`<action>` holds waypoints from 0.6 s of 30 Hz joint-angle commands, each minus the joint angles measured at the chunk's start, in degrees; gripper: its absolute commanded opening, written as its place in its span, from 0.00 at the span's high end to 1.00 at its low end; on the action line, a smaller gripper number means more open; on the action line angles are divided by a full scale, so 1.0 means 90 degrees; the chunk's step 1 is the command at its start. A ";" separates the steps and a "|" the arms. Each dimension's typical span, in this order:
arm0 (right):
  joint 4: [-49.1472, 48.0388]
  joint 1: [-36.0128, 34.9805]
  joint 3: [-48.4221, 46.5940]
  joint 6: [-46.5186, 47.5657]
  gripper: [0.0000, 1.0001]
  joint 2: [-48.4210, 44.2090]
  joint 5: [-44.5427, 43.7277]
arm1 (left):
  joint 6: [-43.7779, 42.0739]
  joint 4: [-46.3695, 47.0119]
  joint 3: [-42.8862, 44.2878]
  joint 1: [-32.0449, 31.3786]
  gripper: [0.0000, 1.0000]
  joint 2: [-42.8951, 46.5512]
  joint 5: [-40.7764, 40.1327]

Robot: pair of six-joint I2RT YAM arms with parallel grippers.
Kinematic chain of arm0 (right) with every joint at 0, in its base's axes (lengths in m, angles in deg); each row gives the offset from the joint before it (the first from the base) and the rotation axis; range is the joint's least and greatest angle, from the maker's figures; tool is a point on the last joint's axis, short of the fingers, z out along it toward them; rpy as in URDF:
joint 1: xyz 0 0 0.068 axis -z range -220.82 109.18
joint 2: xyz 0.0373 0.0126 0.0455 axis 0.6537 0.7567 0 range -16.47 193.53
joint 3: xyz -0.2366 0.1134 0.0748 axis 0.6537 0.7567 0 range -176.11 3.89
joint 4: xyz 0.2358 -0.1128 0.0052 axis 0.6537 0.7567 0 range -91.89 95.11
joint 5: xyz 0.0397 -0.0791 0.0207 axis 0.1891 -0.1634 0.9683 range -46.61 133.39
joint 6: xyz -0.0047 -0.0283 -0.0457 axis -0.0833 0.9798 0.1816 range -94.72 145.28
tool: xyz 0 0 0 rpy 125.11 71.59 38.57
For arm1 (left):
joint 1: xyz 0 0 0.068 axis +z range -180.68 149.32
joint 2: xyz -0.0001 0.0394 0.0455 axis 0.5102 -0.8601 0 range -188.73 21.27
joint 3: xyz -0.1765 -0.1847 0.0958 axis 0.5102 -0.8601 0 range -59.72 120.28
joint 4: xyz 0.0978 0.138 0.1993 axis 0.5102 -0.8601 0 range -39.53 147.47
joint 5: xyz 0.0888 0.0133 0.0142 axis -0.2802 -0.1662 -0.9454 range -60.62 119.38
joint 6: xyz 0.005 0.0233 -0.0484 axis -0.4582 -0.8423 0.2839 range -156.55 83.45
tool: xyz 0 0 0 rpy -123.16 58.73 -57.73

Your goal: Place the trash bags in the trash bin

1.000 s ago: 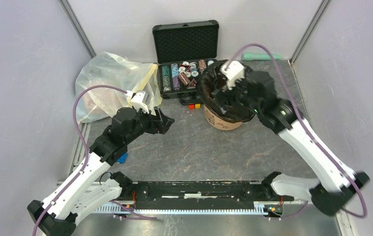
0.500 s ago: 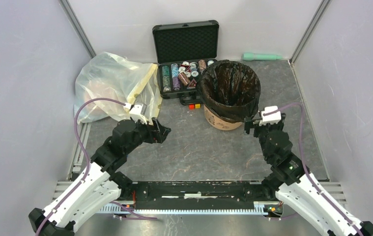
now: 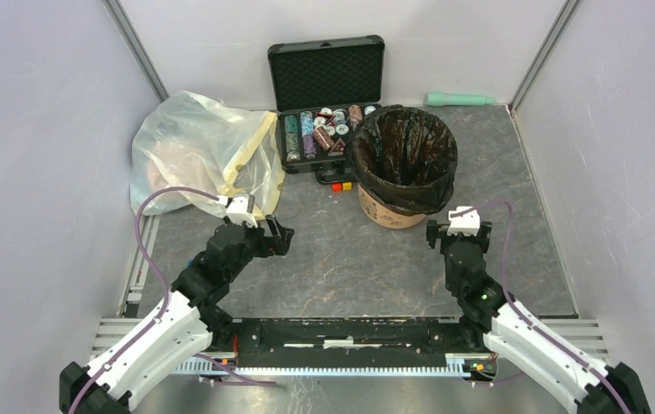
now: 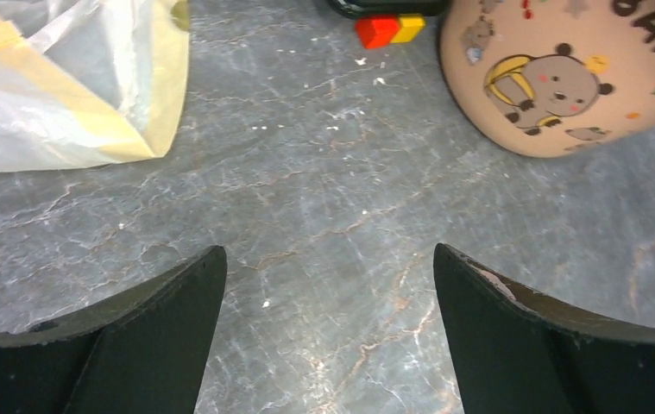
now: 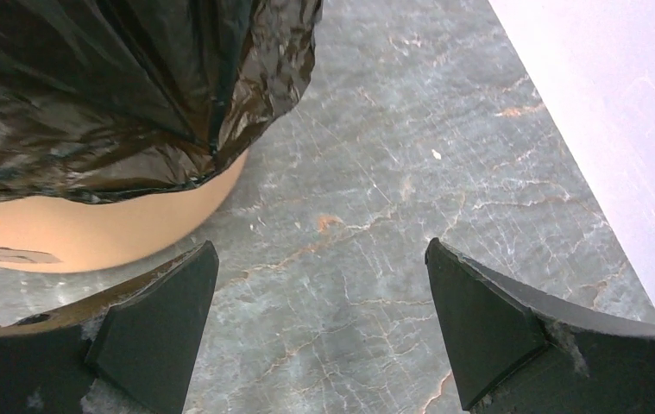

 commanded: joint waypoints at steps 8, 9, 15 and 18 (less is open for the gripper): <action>-0.2527 0.2307 0.0250 -0.0013 0.02 0.2097 0.2132 | 0.0003 0.1558 -0.0313 0.0082 0.00 -0.0223 -0.1182; -0.2836 0.2322 0.0358 0.0409 0.02 0.2232 0.2108 | -0.0014 0.1656 -0.0335 0.0144 0.00 -0.0273 -0.1145; -0.6545 0.2458 0.1710 0.1483 0.02 0.3328 0.2282 | -0.0290 0.2111 -0.0169 0.0388 0.00 -0.0986 -0.1432; -0.8035 0.2479 0.1823 0.1909 0.02 0.4487 0.2073 | -0.0663 0.2638 -0.0331 0.0387 0.00 -0.1051 -0.1652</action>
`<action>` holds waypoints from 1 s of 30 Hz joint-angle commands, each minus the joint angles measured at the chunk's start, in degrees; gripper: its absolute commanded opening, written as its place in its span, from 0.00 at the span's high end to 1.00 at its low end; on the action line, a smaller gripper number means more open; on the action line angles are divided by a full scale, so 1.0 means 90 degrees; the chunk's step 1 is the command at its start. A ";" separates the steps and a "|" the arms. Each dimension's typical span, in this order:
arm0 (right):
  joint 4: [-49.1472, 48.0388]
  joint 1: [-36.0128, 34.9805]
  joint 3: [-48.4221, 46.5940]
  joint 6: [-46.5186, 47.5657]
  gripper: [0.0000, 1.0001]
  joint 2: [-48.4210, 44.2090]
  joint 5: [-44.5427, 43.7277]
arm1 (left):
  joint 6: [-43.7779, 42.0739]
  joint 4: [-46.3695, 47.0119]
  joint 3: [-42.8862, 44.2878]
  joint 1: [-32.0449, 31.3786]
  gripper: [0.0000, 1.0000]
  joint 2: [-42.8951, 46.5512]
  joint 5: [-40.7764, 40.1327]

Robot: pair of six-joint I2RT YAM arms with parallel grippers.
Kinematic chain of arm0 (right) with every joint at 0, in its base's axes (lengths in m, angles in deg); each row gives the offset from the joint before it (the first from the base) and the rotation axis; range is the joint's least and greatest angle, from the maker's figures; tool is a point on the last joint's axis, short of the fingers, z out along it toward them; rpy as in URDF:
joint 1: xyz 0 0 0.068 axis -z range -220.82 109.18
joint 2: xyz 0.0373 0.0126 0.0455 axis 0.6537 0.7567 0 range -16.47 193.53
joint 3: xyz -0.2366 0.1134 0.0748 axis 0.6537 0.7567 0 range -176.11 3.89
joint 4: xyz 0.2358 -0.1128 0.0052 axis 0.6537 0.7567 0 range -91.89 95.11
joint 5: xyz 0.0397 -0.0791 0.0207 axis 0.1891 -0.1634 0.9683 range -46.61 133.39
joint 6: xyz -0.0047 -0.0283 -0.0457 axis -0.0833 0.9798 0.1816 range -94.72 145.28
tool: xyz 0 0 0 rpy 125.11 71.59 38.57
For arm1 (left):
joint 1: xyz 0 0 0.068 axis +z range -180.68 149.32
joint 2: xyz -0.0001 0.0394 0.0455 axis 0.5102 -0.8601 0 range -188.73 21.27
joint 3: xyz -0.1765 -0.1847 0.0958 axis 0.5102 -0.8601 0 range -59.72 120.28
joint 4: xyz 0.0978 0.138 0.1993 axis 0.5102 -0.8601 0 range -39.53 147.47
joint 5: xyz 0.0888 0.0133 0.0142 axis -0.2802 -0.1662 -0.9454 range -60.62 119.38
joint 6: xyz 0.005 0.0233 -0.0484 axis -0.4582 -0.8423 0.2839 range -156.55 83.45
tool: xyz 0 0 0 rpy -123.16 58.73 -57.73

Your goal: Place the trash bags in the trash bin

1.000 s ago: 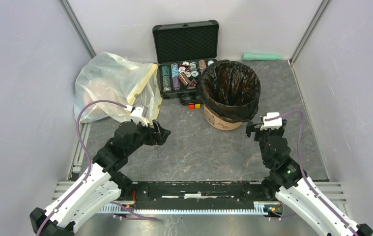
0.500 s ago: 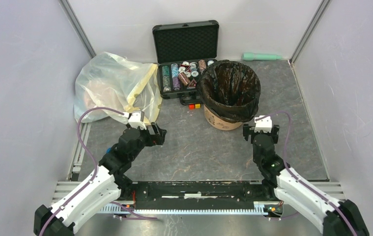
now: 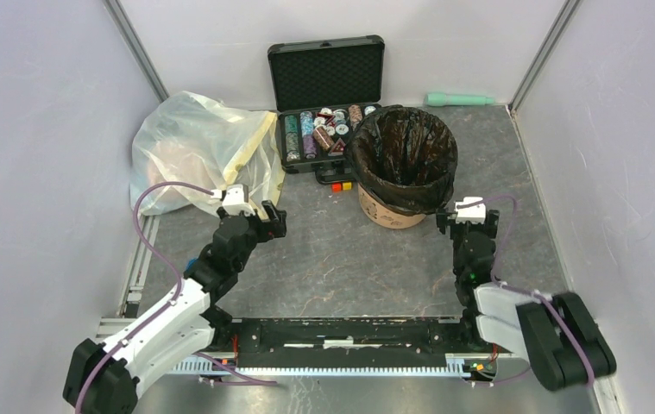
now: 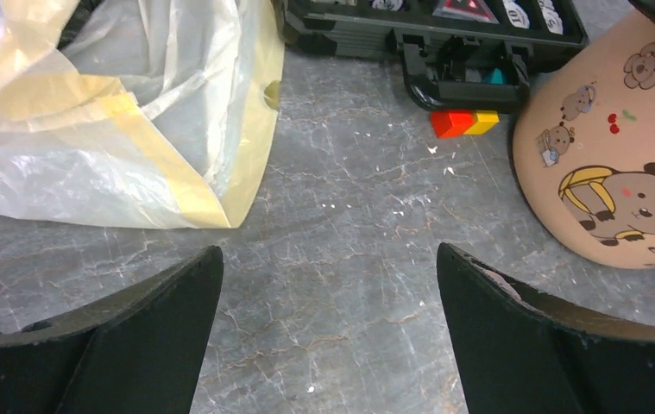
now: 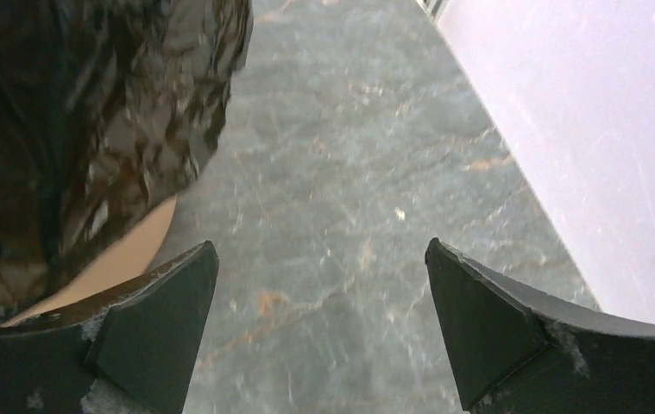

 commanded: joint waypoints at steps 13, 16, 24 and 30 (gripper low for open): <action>-0.4012 0.0256 0.0881 0.0584 0.02 0.2290 -0.0163 | -0.2624 0.3123 -0.0926 0.0077 0.12 -0.0401 -0.1110; -0.4015 0.0256 0.0880 0.0584 0.02 0.2286 -0.0169 | -0.3217 0.3462 -0.0991 0.0240 0.10 -0.0416 -0.1479; -0.4006 0.0255 0.0890 0.0579 0.02 0.2277 -0.0168 | -0.3190 0.6204 -0.1555 0.1510 0.03 -0.2672 -0.0443; -0.4006 0.0256 0.0888 0.0576 0.02 0.2277 -0.0170 | -0.3697 0.6180 -0.1057 0.1795 0.04 -0.3445 -0.0095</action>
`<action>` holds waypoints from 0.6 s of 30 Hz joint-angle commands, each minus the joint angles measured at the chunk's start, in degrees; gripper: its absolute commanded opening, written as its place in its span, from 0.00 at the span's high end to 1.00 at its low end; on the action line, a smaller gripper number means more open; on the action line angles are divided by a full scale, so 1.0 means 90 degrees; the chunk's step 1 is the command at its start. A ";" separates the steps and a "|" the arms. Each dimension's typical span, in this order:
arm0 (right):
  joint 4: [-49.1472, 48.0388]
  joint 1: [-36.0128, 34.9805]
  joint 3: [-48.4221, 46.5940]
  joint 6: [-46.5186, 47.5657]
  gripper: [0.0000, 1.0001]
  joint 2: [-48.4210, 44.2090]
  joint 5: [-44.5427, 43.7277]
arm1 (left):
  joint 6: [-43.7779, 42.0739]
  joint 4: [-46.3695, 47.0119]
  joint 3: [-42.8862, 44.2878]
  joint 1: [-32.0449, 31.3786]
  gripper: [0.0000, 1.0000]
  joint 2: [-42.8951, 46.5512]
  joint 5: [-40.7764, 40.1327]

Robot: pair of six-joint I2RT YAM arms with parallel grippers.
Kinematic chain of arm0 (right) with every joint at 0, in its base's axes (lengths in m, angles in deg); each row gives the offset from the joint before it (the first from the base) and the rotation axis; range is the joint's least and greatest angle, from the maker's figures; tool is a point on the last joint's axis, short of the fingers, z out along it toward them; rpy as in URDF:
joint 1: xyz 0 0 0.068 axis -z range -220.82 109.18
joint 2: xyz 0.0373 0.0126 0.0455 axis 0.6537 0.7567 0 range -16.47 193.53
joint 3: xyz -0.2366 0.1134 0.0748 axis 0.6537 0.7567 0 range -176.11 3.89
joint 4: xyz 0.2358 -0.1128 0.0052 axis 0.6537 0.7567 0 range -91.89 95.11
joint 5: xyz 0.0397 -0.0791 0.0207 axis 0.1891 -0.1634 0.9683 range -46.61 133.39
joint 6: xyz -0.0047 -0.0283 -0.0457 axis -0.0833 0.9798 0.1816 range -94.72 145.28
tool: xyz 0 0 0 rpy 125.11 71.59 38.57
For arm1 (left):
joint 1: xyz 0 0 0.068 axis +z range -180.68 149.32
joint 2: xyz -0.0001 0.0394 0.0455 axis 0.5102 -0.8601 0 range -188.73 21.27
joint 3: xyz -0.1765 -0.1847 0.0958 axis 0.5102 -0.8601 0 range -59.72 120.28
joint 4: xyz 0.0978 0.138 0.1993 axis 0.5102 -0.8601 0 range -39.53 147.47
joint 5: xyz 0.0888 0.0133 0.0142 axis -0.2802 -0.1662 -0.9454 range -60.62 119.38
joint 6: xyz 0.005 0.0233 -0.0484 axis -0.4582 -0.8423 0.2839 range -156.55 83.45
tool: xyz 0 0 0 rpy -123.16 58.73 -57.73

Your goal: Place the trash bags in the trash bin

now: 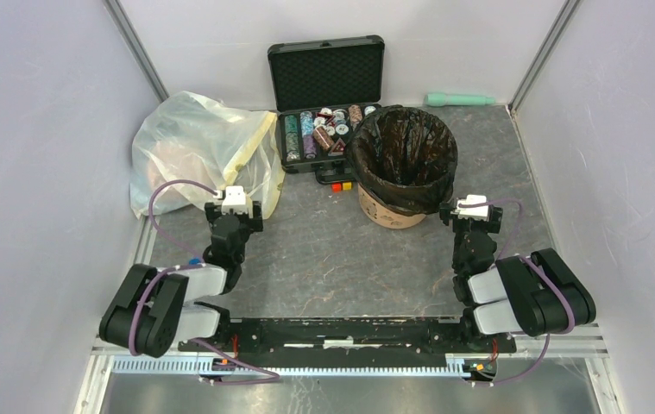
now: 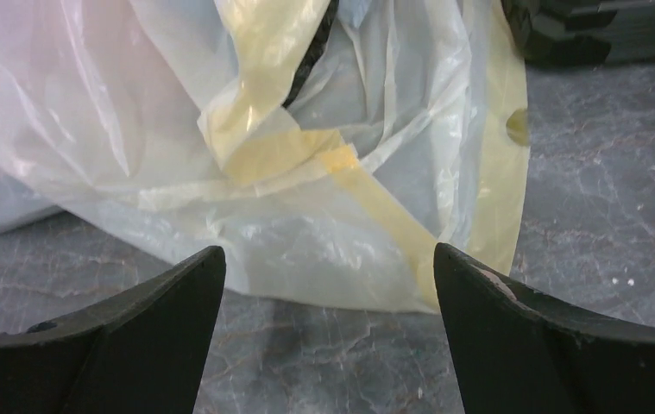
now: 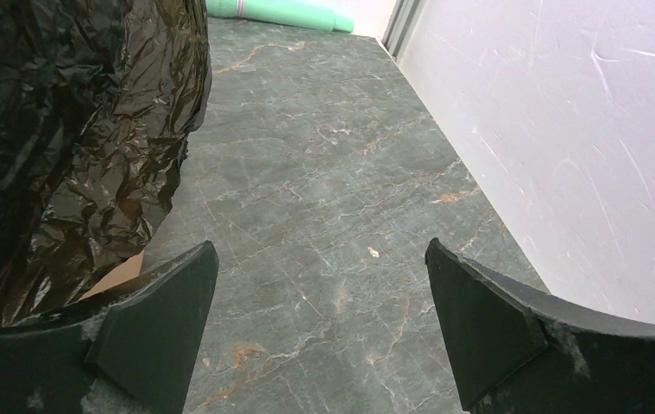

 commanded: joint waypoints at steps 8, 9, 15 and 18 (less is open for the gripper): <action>-0.0568 0.0019 0.0909 0.0008 0.02 -0.0022 -0.0094 | -0.0157 0.2565 0.0277 0.0723 0.02 -0.1595 0.0407; -0.0569 0.0020 0.0899 0.0009 0.02 -0.0020 -0.0095 | -0.0167 0.2427 0.0377 0.0734 0.01 -0.1608 0.0460; -0.0582 0.0016 0.0902 0.0014 0.02 -0.0022 -0.0098 | -0.0118 0.1699 0.0578 0.0907 0.00 -0.1455 0.1034; -0.0572 0.0018 0.0902 0.0009 0.02 -0.0022 -0.0098 | -0.0168 0.1827 0.0513 0.0932 0.00 -0.1456 0.1203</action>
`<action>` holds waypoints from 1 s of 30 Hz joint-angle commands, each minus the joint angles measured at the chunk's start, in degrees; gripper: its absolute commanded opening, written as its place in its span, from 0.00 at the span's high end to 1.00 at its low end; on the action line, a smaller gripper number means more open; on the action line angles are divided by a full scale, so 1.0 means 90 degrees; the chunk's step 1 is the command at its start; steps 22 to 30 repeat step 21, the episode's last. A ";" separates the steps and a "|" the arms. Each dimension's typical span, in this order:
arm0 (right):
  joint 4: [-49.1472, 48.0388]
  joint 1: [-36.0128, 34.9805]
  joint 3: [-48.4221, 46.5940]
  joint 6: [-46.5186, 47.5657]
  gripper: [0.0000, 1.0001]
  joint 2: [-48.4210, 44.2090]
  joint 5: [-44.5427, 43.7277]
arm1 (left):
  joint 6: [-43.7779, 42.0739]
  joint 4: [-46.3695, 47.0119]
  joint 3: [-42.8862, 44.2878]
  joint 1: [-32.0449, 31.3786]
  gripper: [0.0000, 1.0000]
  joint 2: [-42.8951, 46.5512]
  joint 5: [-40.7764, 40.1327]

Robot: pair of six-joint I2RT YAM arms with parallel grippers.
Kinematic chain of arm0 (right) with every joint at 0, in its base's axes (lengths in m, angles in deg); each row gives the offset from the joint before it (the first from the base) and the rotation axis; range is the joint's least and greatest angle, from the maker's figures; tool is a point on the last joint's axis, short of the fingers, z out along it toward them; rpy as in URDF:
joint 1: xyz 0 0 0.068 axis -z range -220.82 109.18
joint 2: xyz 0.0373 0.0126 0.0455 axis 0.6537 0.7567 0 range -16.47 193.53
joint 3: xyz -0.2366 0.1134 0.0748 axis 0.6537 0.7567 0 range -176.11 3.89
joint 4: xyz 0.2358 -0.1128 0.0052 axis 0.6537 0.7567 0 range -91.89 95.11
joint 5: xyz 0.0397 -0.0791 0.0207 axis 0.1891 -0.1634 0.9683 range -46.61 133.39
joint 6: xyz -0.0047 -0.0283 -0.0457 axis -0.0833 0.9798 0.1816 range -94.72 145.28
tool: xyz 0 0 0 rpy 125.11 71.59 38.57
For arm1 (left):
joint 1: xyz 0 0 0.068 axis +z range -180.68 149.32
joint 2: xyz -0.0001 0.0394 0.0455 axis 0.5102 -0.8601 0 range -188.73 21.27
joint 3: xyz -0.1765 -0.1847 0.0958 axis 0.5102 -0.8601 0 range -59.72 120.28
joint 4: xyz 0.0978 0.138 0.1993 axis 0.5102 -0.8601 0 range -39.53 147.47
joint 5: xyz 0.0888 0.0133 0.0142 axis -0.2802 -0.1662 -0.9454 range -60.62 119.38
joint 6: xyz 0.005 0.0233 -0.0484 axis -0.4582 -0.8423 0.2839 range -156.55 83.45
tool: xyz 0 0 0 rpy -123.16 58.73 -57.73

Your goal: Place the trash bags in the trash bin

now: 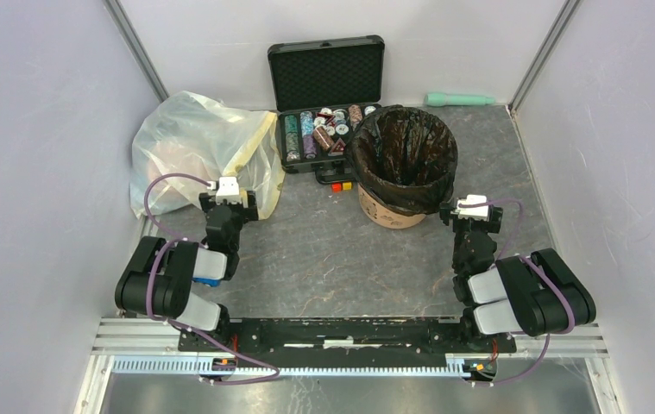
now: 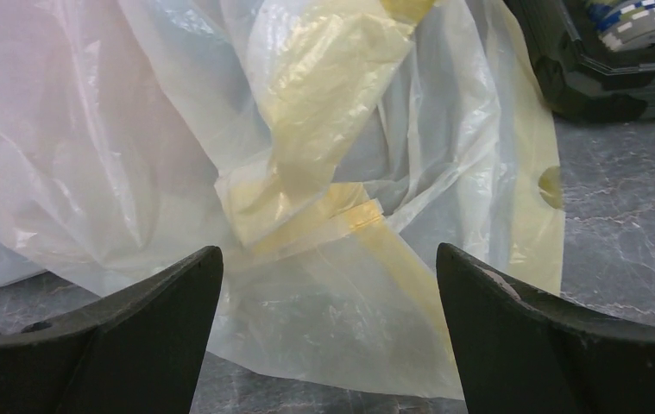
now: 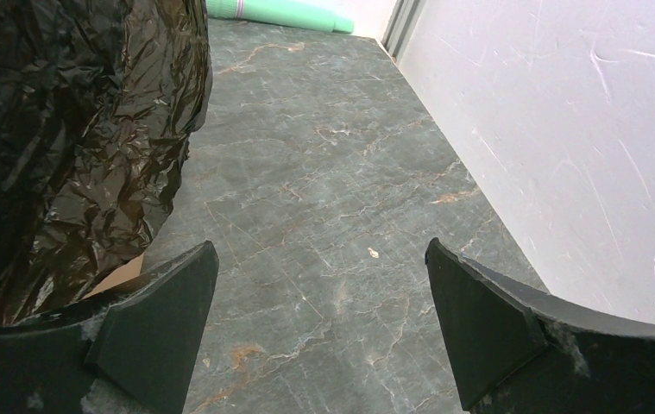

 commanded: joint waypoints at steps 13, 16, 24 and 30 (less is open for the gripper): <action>-0.0558 0.0020 0.0902 0.0008 0.02 -0.0022 -0.0103 | 0.0209 0.0091 0.0172 0.0128 0.00 0.0036 0.0296; -0.0556 0.0019 0.0902 0.0014 0.02 -0.0025 -0.0100 | 0.0215 0.0014 0.0212 0.0139 0.00 0.0040 0.0318; -0.0553 0.0019 0.0902 0.0012 0.02 -0.0022 -0.0100 | 0.0238 -0.0037 0.0233 0.0175 0.00 0.0037 0.0365; -0.0553 0.0019 0.0902 0.0012 0.02 -0.0022 -0.0100 | 0.0238 -0.0037 0.0233 0.0175 0.00 0.0037 0.0365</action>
